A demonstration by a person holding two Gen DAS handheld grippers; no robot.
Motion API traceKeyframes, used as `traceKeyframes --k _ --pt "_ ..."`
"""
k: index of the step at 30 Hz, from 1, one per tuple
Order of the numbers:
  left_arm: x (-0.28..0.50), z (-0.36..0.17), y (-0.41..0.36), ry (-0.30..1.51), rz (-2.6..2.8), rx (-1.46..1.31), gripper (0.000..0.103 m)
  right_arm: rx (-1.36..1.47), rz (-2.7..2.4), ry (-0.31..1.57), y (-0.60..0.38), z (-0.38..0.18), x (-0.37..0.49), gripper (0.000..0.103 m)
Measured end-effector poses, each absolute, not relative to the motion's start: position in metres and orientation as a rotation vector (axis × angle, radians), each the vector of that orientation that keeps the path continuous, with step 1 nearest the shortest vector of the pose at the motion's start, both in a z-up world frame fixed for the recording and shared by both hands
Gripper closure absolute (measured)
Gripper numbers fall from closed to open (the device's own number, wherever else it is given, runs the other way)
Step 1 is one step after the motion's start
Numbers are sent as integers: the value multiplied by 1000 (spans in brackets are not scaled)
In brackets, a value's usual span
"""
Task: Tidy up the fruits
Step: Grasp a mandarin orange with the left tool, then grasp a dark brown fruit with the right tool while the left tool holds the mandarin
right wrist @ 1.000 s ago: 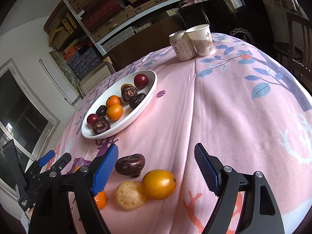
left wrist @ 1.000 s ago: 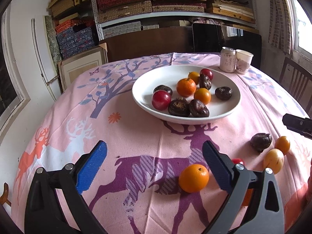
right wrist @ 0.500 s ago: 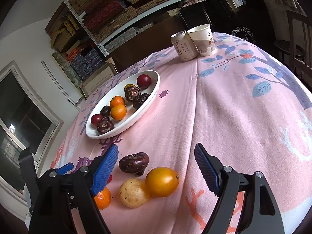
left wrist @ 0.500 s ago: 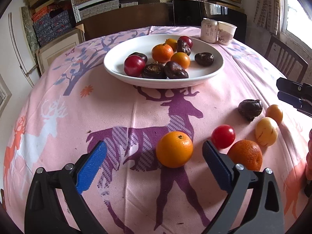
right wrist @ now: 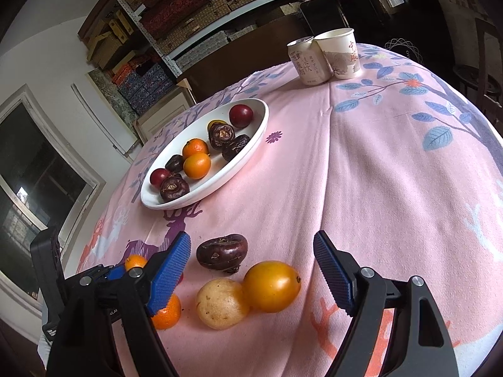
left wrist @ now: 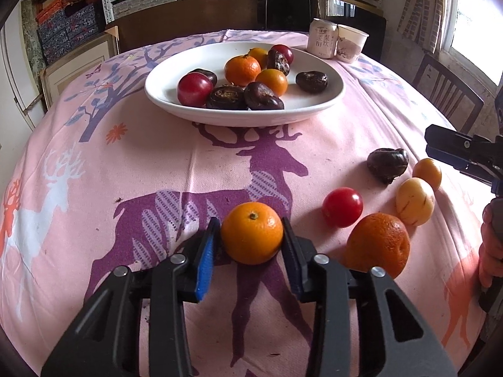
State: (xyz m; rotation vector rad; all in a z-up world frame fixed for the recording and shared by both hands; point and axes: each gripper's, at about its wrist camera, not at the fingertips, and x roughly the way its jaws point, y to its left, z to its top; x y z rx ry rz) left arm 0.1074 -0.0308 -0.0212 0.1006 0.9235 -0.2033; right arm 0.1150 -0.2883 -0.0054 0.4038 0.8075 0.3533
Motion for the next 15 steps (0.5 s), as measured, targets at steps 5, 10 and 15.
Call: traceKeyframes --k 5,10,15 --pt "108 -21 -31 923 -204 98 65 245 410 812 -261 2 116 22" --pt "108 -21 -31 923 -202 104 65 38 423 838 -227 2 119 26" --pt "108 -22 -32 923 -204 107 65 -25 407 858 -220 -1 126 37"
